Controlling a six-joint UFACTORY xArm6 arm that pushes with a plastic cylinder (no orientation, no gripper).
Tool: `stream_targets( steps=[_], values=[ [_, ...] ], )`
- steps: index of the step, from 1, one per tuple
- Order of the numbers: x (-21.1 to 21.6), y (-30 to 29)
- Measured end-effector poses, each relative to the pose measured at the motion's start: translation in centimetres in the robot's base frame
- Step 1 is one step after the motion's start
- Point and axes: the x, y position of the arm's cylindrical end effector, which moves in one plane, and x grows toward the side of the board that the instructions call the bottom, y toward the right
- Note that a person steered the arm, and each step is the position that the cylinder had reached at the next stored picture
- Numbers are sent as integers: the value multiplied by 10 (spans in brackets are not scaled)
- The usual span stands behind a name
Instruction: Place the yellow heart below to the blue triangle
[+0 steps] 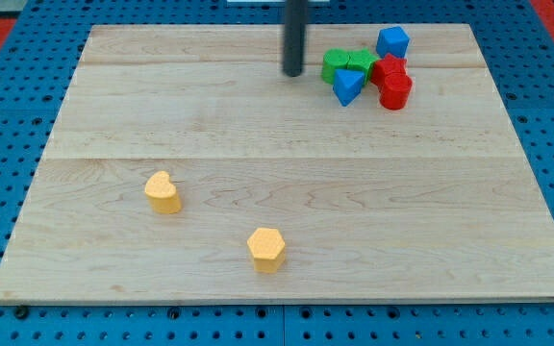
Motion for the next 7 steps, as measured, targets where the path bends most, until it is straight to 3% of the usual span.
stream_targets(
  steps=[2, 3, 6, 7],
  values=[
    [125, -199],
    [209, -215],
    [195, 1],
    [163, -18]
  ],
)
